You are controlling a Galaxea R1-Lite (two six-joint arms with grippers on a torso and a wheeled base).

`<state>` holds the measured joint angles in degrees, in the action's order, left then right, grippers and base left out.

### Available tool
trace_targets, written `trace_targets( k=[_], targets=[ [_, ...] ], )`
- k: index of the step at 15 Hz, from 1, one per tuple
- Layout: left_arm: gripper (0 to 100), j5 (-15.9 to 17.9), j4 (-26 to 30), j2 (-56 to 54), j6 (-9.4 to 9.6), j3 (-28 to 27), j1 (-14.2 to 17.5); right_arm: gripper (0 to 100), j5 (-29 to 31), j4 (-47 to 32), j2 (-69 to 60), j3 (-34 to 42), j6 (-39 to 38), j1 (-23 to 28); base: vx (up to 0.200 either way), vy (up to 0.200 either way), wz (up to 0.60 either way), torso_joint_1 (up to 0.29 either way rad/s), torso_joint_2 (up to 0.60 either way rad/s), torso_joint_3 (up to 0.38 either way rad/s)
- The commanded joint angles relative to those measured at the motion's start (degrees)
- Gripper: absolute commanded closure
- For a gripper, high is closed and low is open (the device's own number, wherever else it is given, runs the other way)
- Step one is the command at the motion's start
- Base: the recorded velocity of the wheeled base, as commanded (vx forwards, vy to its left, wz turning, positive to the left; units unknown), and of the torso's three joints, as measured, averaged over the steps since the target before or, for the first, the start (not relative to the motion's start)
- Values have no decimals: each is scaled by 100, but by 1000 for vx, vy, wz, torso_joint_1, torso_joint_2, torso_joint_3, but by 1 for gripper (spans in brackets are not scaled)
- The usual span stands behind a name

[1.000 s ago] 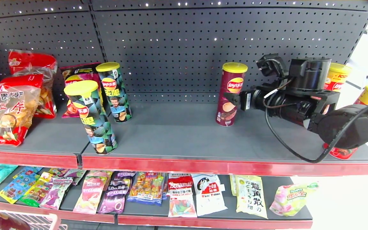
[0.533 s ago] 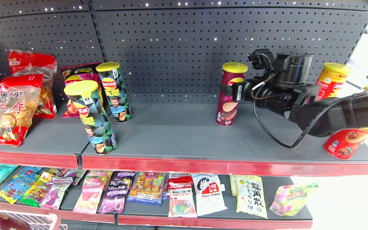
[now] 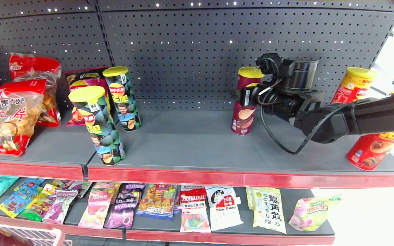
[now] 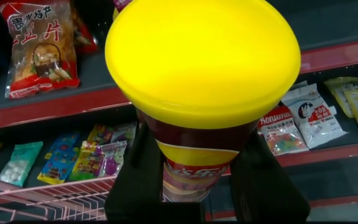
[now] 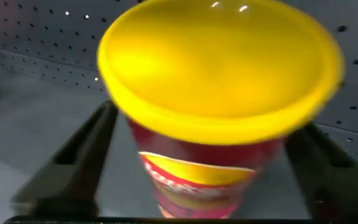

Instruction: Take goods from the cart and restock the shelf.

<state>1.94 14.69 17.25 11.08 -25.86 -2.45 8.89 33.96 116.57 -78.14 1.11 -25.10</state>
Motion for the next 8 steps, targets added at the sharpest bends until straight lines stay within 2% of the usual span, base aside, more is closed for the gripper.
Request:
trace_targets(
  k=[1, 4, 8],
  targets=[
    [100, 0, -1, -11, -1, 28, -1, 100, 43, 23, 68, -8, 3, -4, 0, 0, 0, 0, 0, 0],
    [100, 0, -1, 6, -1, 28, -1, 100, 263, 23, 33, 27, 12, -135, 0, 0, 0, 0, 0, 0],
    [100, 17, -1, 24, -9, 46, -1, 100, 931, 14, -415, 361, 12, -487, 0, 0, 0, 0, 0, 0]
  ],
)
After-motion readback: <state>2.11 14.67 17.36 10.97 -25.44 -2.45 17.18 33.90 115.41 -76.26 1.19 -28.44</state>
